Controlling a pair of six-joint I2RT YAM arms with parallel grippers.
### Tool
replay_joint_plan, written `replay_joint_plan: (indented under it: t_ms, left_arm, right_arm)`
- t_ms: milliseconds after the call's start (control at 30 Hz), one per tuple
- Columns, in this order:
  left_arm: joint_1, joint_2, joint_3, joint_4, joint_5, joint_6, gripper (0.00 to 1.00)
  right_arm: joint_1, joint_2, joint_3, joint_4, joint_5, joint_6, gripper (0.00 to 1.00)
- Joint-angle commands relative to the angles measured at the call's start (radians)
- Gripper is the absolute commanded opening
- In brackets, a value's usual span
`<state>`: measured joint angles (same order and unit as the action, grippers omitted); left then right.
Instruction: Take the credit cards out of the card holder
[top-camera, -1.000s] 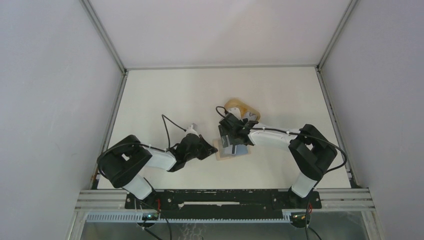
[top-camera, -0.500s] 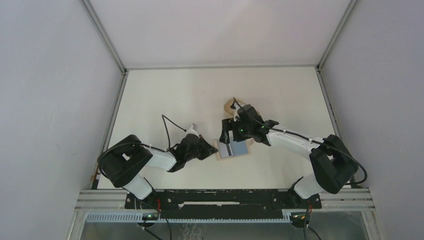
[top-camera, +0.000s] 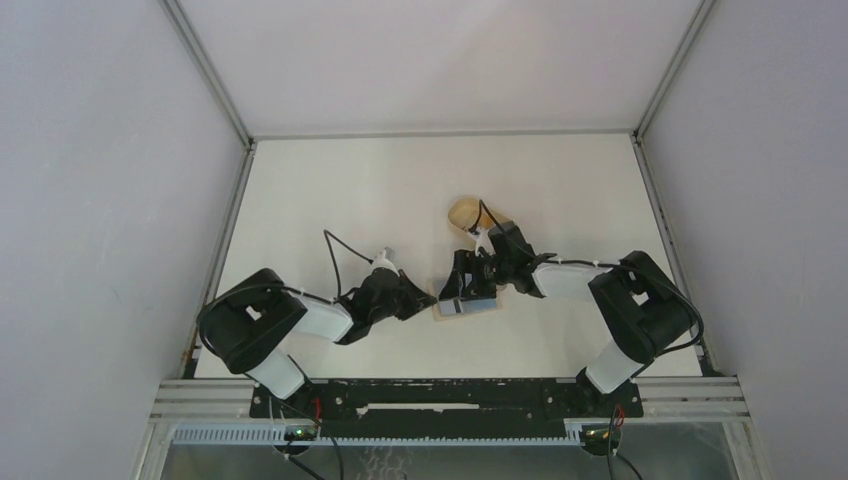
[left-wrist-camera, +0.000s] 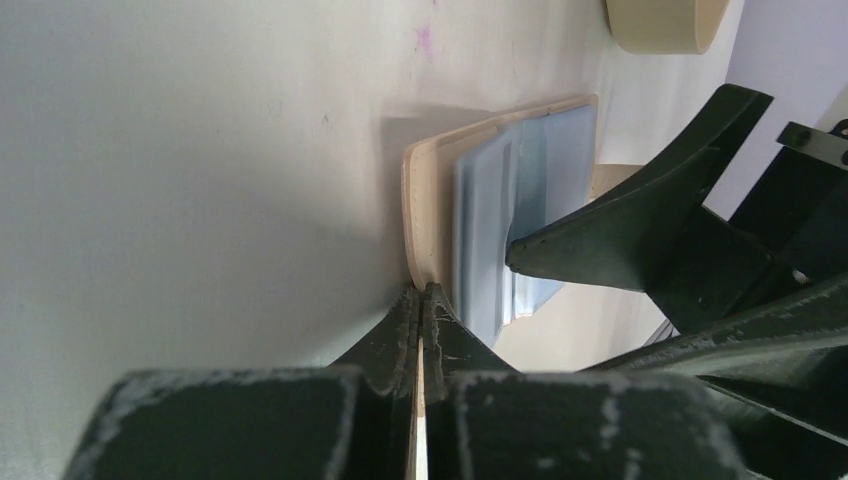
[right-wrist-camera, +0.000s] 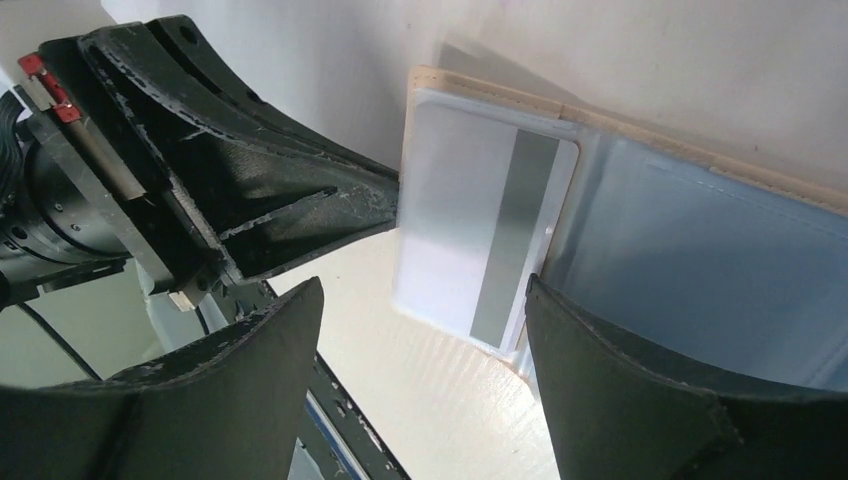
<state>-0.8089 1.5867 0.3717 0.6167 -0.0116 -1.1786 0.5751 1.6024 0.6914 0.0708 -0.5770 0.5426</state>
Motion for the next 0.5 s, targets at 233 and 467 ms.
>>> replay_joint_plan:
  t_ms: [233, 467]
  left_arm:
    - [-0.008, 0.036, -0.033, -0.081, 0.004, 0.016, 0.0]
    - [-0.008, 0.038, -0.031, -0.083, 0.004, 0.017, 0.0]
  right_arm:
    - [-0.02, 0.009, -0.02, 0.076, 0.037, 0.041, 0.83]
    - [-0.012, -0.046, -0.021, -0.023, 0.247, -0.005, 0.85]
